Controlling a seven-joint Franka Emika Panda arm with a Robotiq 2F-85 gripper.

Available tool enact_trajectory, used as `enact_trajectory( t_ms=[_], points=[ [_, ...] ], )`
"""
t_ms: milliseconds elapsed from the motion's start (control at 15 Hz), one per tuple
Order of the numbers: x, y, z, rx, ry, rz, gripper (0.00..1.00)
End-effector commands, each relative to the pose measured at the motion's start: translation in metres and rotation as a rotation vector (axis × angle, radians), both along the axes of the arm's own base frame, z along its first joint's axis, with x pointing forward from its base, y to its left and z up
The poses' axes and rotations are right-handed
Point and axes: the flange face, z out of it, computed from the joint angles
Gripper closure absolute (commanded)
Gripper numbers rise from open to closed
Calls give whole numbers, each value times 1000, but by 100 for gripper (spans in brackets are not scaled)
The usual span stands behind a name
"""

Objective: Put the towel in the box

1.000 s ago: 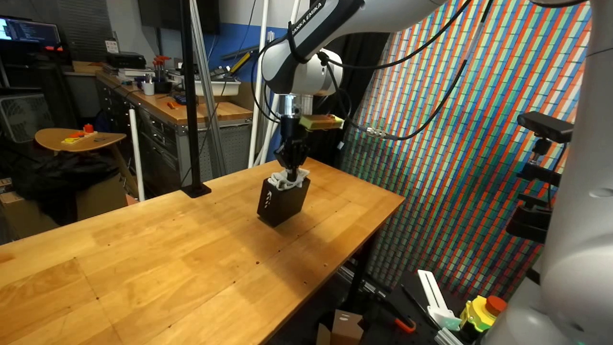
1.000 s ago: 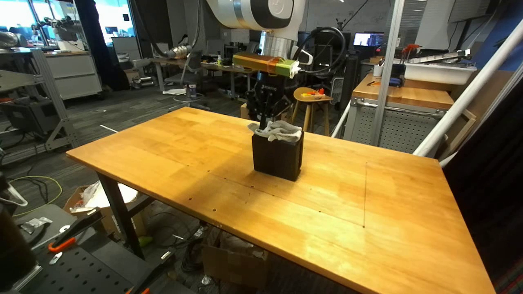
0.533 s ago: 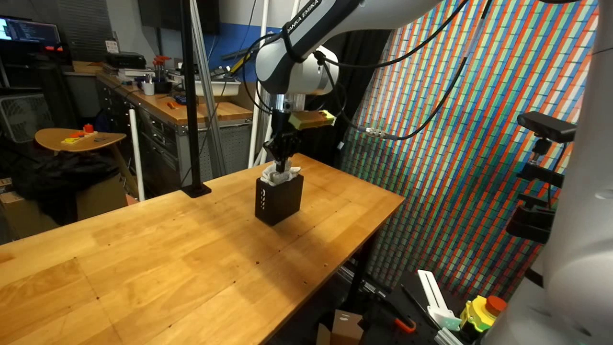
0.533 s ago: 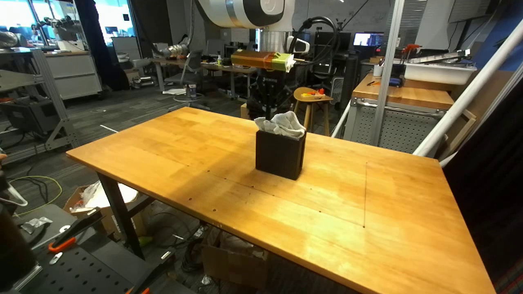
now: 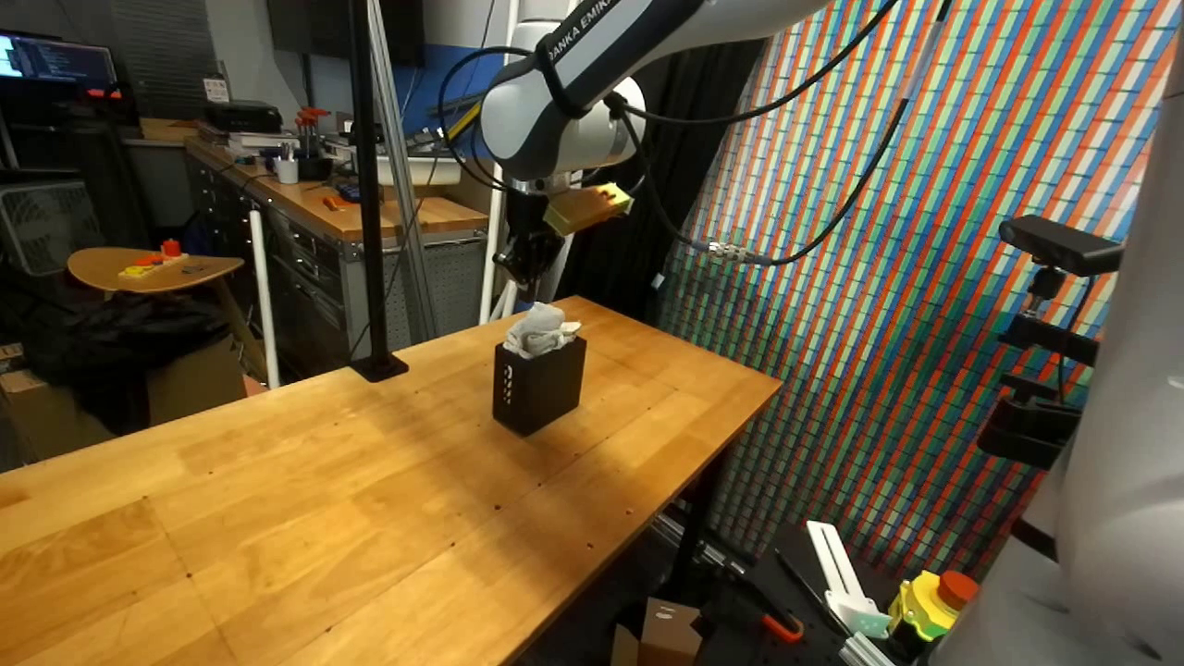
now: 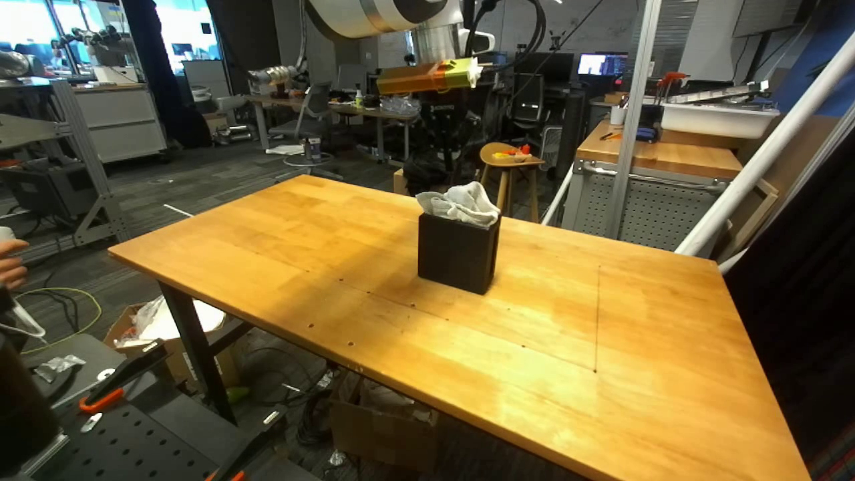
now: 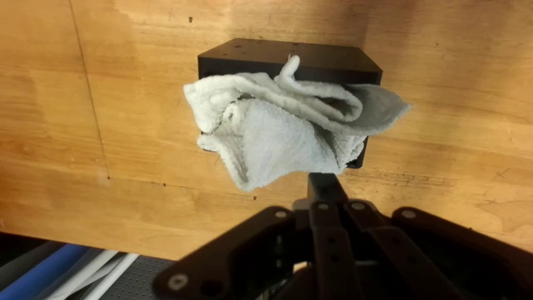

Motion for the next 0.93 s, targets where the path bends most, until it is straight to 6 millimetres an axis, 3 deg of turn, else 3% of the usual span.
enact_trajectory(
  t_ms=[0, 867],
  points=[
    [3, 7, 13, -92, -41, 57, 99],
    [20, -20, -33, -92, 37, 31, 99]
  ],
)
